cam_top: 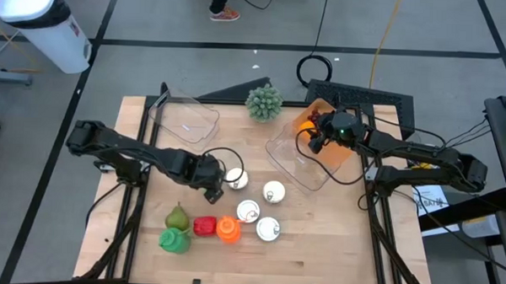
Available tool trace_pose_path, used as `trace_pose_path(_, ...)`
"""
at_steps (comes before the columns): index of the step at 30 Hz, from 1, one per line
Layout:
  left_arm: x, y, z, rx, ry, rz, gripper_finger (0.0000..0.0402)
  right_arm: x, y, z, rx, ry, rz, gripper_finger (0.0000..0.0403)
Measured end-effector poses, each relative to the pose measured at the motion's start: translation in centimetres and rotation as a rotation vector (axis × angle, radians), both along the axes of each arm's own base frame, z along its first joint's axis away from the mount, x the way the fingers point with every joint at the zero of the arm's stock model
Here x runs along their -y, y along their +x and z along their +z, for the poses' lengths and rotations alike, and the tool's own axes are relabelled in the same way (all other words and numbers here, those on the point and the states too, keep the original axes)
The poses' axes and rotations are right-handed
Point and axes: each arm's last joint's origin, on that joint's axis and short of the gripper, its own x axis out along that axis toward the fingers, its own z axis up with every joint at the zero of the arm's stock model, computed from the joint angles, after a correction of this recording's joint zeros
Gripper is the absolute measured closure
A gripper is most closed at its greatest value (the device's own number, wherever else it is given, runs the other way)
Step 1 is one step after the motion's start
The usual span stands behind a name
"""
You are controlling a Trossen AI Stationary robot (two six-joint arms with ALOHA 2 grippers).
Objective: Pick & Place Food Item
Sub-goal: Put the green apple into the orange bin
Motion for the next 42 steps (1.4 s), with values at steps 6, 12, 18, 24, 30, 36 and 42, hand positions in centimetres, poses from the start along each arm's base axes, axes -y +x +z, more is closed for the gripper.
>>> trace_pose_path(6, 0.0, 0.1, -0.2, -0.016, 0.035, -0.109, 0.0087, 0.0, 0.0, 0.0, 0.002, -0.001, 0.0, 0.011)
trace_pose_path(12, 0.0, 0.7, 0.0, 0.031, 0.109, -0.234, 0.0087, 0.0, 0.0, 0.0, 0.003, -0.002, -0.001, 0.011)
trace_pose_path(18, -0.2, 0.5, -0.2, -0.026, 0.033, -0.335, 0.0087, 0.0, 0.0, 0.0, 0.002, -0.002, 0.0, 0.011)
trace_pose_path(24, -1.2, 0.4, -1.5, -0.022, 0.008, -0.296, 0.0087, 0.0, 0.0, 0.0, 0.001, -0.003, 0.0, 0.011)
trace_pose_path(30, -2.4, -0.2, -2.2, -0.1, 0.151, -0.35, 0.0087, 0.0, 0.0, 0.0, 0.0, -0.003, 0.001, 0.011)
trace_pose_path(36, -4.3, -0.2, -1.9, -0.146, 0.309, -0.321, 0.0086, 0.0, 0.0, 0.0, 0.001, -0.002, 0.0, 0.011)
trace_pose_path(42, -6.4, -0.8, -2.3, -0.192, 0.244, -0.243, 0.0083, 0.0, 0.0, 0.0, 0.001, -0.002, 0.0, 0.011)
